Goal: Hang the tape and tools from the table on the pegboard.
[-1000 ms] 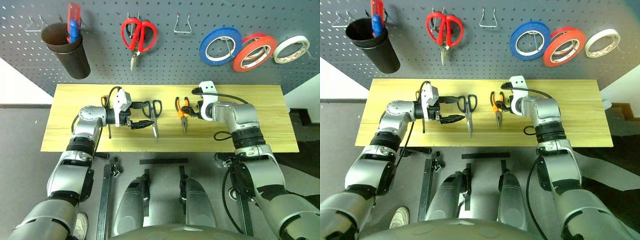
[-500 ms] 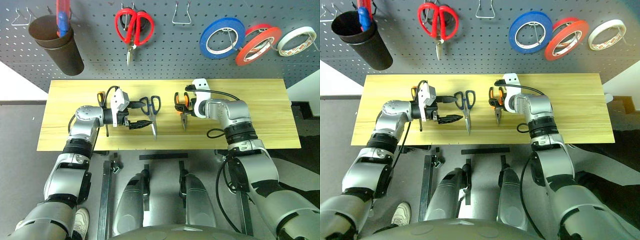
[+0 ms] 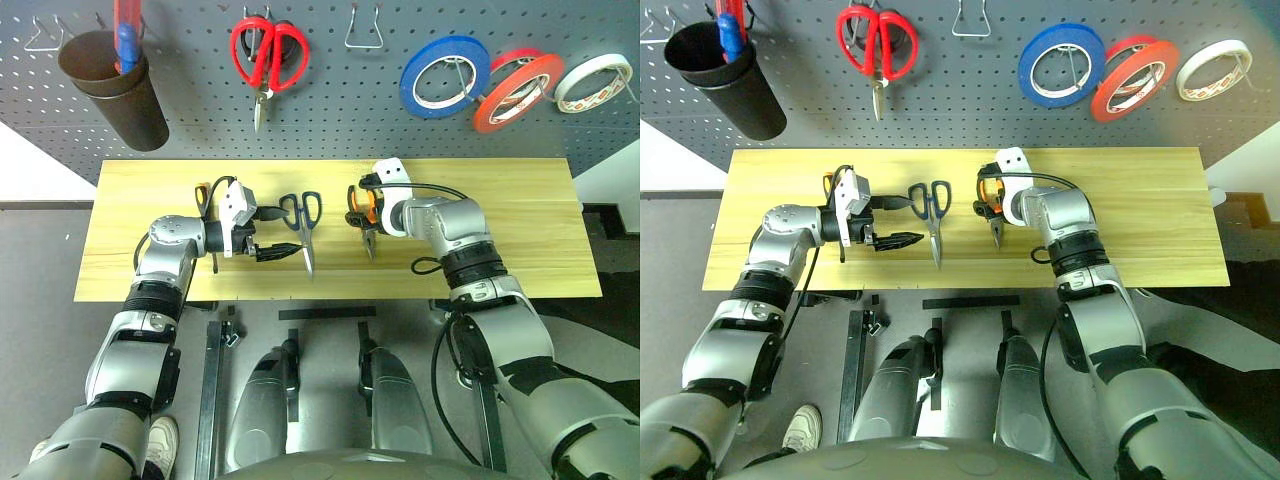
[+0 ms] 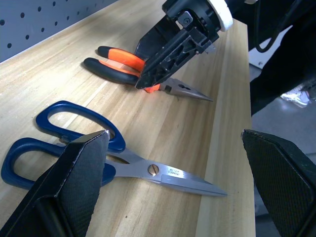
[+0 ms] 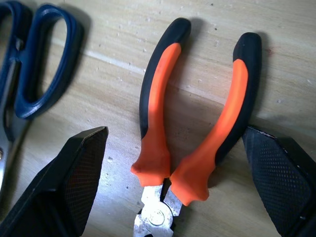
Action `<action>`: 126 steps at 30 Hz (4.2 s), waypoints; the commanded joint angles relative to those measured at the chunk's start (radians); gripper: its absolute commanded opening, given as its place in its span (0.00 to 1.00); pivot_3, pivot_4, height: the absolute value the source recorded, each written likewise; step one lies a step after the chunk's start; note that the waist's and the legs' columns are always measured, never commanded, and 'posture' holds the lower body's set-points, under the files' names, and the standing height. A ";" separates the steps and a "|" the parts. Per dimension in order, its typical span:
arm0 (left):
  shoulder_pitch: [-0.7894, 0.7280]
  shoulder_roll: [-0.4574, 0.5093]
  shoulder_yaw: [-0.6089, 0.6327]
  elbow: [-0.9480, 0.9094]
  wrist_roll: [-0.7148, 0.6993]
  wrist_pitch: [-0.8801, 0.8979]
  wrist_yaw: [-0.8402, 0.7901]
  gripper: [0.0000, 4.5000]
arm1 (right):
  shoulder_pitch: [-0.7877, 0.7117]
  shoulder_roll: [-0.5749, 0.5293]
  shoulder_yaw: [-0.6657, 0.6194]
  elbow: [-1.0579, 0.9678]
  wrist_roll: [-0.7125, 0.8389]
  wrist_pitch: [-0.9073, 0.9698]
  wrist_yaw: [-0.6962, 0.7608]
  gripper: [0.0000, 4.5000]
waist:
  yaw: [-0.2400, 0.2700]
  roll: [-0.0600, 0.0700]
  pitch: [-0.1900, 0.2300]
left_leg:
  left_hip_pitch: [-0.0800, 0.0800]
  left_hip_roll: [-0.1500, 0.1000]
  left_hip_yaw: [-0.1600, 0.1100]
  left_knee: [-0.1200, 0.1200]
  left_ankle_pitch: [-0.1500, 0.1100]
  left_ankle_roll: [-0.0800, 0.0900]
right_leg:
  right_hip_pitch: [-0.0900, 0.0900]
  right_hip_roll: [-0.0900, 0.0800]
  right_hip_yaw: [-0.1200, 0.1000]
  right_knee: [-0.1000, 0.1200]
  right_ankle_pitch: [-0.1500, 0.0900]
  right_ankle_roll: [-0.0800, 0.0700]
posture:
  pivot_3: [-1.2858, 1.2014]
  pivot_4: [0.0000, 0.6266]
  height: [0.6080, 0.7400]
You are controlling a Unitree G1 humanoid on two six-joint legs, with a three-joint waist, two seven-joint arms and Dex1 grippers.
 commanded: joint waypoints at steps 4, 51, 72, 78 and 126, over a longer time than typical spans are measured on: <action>0.019 -0.003 0.012 -0.035 -0.024 -0.018 -0.008 1.00 | 0.039 -0.017 0.081 0.030 -0.060 0.041 0.049 0.64 | 0.000 0.000 0.000 | 0.000 0.000 0.000 0.000 0.000 0.000 | 0.000 0.000 0.000 0.000 0.000 0.000 | 0.57 0.74 0.91; -0.010 0.045 0.234 -0.376 -0.397 0.205 -0.051 1.00 | -0.139 -0.114 -0.298 -0.765 0.247 0.105 0.006 0.45 | 0.024 -0.011 -0.181 | -0.006 0.000 -0.002 -0.001 0.002 -0.003 | 0.002 -0.001 -0.010 -0.008 0.002 -0.002 | 0.57 0.14 0.91; 0.006 0.046 0.216 -0.331 -0.354 0.117 -0.015 1.00 | -0.355 -0.089 -0.149 -0.120 0.073 -0.321 -0.036 0.45 | 0.027 -0.013 -0.228 | 0.010 0.000 -0.002 -0.002 0.002 -0.004 | 0.017 0.000 -0.009 -0.008 0.002 -0.002 | 0.59 0.09 0.91; 0.001 0.043 0.216 -0.316 -0.347 0.110 -0.015 1.00 | -0.387 -0.070 -0.149 -0.056 0.065 -0.349 -0.044 0.45 | 0.025 -0.013 -0.229 | 0.010 0.000 -0.002 -0.002 0.002 -0.004 | 0.017 0.000 -0.009 -0.008 0.002 -0.002 | 0.59 0.10 0.91; 0.120 0.101 0.033 -0.427 -0.148 0.339 0.184 1.00 | 0.373 -0.480 -0.242 -1.079 0.451 0.167 0.341 0.99 | 0.041 -0.014 -0.230 | 0.011 0.000 -0.002 -0.001 0.001 -0.002 | 0.019 0.000 -0.008 -0.009 0.002 -0.002 | 0.57 0.21 0.91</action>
